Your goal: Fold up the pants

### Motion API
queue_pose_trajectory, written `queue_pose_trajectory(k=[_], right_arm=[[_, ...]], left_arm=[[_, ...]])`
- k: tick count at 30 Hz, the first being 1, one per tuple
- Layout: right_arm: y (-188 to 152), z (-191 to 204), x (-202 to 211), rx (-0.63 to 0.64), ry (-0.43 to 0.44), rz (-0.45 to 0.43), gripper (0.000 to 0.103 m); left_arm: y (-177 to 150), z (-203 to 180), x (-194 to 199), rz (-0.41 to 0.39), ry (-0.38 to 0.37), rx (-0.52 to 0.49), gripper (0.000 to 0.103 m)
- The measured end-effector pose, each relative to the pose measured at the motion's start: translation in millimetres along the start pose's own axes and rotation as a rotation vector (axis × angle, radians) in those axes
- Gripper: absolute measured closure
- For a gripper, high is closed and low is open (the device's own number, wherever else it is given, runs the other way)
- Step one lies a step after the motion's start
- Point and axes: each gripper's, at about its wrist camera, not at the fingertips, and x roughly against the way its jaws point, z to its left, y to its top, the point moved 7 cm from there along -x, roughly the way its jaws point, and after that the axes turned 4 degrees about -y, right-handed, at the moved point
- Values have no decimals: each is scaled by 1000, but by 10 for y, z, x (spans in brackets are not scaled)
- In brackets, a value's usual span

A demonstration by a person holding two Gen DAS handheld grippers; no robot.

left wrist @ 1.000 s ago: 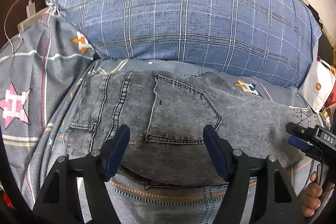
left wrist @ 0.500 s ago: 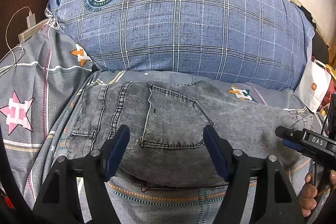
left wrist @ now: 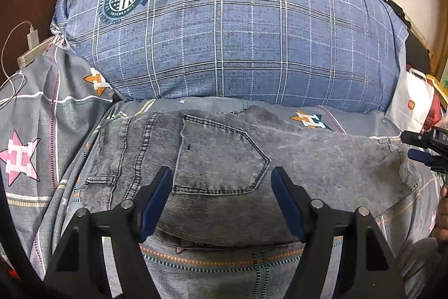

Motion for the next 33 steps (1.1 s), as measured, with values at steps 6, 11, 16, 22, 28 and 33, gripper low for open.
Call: queue_pose_trajectory(k=[6, 11, 16, 22, 28, 33], right_arm=[[-108, -228, -238, -120, 66, 84, 36], [-106, -295, -255, -116, 36, 84, 36], [-170, -327, -356, -156, 73, 139, 36], [-240, -357, -416, -192, 96, 178, 36], [-259, -369, -456, -195, 85, 192, 36], [-277, -384, -467, -203, 81, 201, 36]], left_arm=[[-54, -98, 13, -17, -11, -3, 31], [-81, -171, 4, -31, -11, -26, 31], [-109, -232, -10, -30, -10, -49, 31], [-119, -255, 11, -38, -5, -64, 31], [-114, -249, 25, -38, -6, -61, 31], [-107, -247, 35, -43, -6, -63, 31]])
